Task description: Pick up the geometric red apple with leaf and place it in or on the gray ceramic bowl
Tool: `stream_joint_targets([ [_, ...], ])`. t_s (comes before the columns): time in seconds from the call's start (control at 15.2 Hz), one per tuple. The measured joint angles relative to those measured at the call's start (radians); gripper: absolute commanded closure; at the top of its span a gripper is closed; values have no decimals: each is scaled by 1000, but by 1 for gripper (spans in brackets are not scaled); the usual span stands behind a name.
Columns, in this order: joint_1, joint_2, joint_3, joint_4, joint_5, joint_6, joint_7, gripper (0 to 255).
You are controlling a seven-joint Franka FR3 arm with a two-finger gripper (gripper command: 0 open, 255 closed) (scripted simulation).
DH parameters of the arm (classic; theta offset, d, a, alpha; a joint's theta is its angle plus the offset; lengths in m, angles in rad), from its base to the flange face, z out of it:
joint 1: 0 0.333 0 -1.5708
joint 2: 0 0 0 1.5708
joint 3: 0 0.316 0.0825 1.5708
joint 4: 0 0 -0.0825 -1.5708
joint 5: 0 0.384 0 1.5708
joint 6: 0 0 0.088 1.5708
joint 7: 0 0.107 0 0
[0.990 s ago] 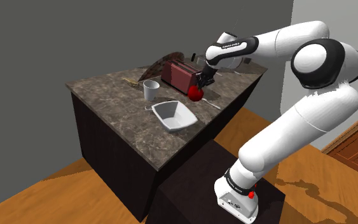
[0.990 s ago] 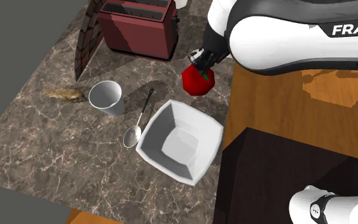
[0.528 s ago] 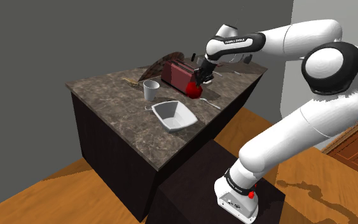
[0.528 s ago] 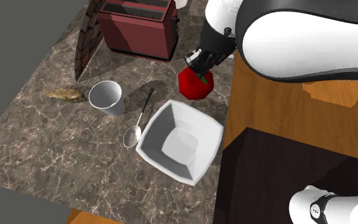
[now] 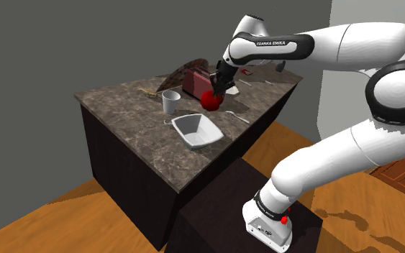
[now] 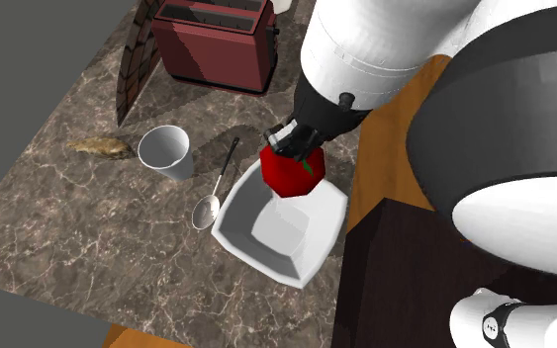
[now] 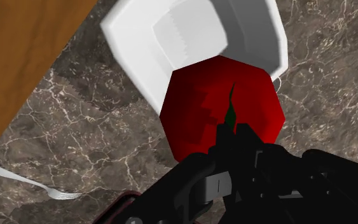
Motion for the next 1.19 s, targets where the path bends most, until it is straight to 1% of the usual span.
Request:
stream_joint_targets([
  [0.2,11,-12,23,-12,2,1,33,255],
  [1.19,12,58,25,-155,3,213,37,255],
])
